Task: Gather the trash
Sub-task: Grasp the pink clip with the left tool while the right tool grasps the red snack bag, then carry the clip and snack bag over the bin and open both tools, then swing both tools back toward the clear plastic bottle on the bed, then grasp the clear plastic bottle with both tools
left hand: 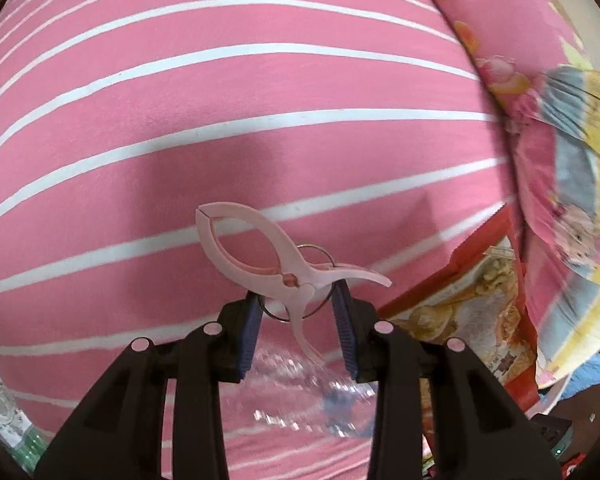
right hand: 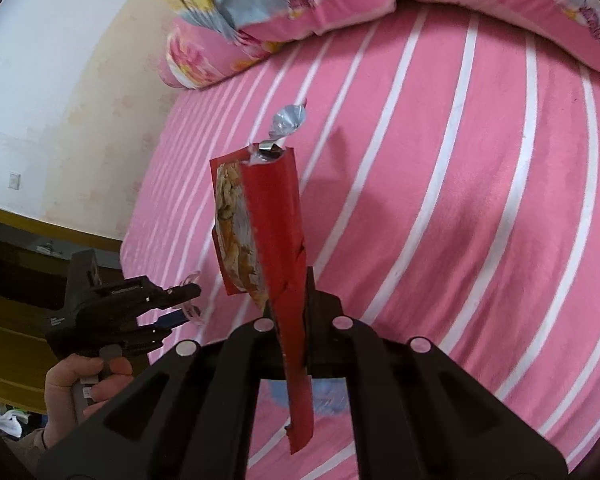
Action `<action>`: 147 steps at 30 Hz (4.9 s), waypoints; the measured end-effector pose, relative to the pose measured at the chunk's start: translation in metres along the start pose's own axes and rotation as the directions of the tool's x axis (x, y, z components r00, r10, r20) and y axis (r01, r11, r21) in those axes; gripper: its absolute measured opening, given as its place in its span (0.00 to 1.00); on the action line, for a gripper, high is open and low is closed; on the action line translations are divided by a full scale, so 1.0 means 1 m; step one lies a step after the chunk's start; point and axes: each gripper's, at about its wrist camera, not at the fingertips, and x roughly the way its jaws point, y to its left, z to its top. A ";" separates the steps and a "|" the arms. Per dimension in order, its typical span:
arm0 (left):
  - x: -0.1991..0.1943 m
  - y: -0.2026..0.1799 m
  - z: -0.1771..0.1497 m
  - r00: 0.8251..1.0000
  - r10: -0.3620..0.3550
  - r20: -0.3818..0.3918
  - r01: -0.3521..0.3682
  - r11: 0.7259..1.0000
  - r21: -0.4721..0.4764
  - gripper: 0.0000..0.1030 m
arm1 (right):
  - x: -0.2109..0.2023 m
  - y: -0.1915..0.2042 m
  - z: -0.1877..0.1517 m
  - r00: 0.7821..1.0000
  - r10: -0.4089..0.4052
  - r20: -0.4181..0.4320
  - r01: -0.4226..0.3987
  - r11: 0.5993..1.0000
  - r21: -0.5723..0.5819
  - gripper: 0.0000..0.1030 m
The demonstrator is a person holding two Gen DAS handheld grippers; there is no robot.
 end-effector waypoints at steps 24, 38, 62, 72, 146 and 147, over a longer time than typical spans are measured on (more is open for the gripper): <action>-0.033 -0.117 -0.204 0.982 -0.078 -0.170 0.122 0.957 0.262 0.32 | -0.221 -0.064 -0.116 0.977 -0.063 0.203 0.020 0.978 0.206 0.02; 0.036 -0.210 -0.377 0.924 -0.001 -0.383 0.189 0.871 0.454 0.32 | -0.332 -0.188 -0.195 0.941 -0.229 0.250 0.111 0.905 0.411 0.02; 0.244 -0.312 -0.622 0.765 0.311 -0.564 0.219 0.699 0.681 0.32 | -0.391 -0.426 -0.313 0.893 -0.422 0.156 0.184 0.659 0.729 0.02; 0.330 -0.296 -0.683 0.675 0.438 -0.594 0.210 0.657 0.724 0.34 | -0.372 -0.487 -0.353 0.895 -0.441 0.069 0.219 0.569 0.793 0.27; 0.106 0.004 -0.053 0.944 -0.170 -0.284 0.097 0.963 -0.253 0.79 | 0.056 -0.087 -0.094 0.991 0.122 0.060 -0.127 0.669 0.732 0.60; 0.103 0.004 -0.055 0.945 -0.171 -0.278 0.099 0.962 -0.254 0.78 | 0.054 -0.087 -0.096 0.990 0.126 0.070 -0.137 0.667 0.733 0.60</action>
